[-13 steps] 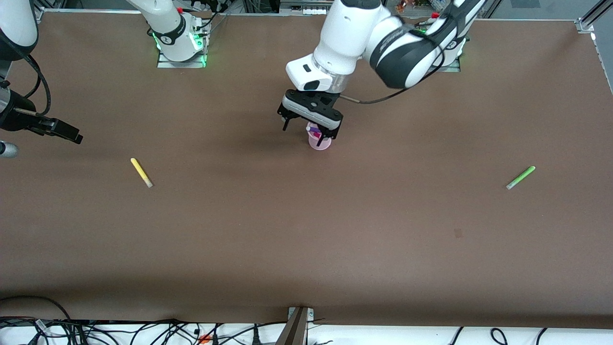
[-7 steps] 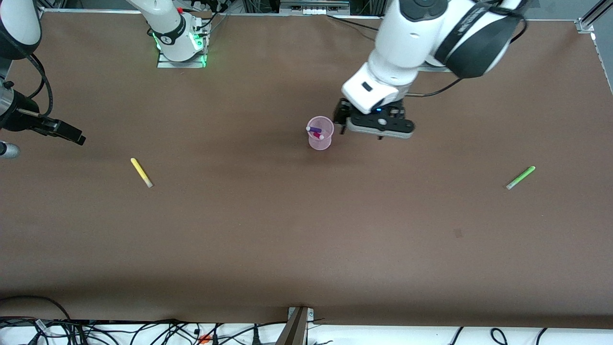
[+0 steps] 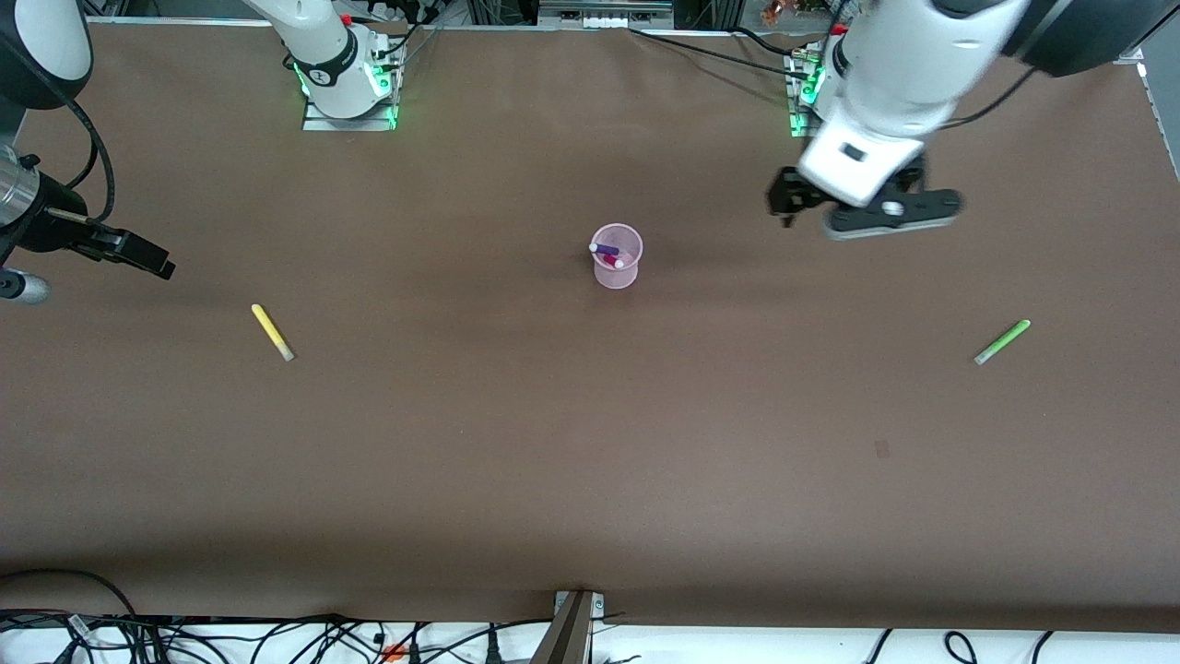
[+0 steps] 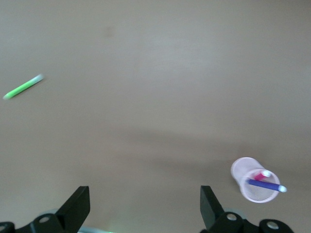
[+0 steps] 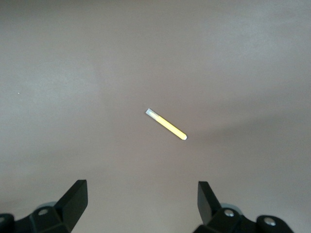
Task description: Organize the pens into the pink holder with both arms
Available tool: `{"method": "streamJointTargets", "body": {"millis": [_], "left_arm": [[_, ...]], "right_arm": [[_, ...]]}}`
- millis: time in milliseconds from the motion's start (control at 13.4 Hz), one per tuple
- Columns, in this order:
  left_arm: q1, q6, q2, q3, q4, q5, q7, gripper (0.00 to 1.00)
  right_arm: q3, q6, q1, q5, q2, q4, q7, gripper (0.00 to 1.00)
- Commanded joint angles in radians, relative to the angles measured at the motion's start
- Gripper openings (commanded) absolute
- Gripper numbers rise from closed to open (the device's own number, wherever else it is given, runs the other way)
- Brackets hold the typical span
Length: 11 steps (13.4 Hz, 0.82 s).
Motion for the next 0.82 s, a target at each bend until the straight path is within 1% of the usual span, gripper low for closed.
{"method": "streamJointTargets", "body": {"millis": [0,149,374,523,747], "left_arm": [[0.16,-0.086,-0.057,-0.012,-0.014,-0.051,0.169,1.0],[0.267,-0.107,-0.077,-0.01,-0.014,-0.051,0.331,1.0],[0.387,-0.106,-0.094,-0.007,-0.017,-0.05,0.599,1.0],[0.439,-0.1,-0.099,-0.008,-0.026,-0.051,0.684,1.0],[0.487,-0.086,-0.111,-0.007,-0.031,-0.086,0.704,1.0]], "right_arm": [[-0.001,-0.007,-0.003,0.02,-0.015,-0.003,-0.003,1.0],[-0.001,-0.008,-0.003,0.02,-0.015,-0.008,-0.003,1.0],[-0.002,-0.005,-0.003,0.02,-0.013,-0.009,-0.003,1.0],[-0.007,-0.005,-0.004,0.02,-0.013,-0.01,-0.006,1.0],[-0.01,-0.004,-0.004,0.02,-0.013,-0.01,-0.008,1.0]]}}
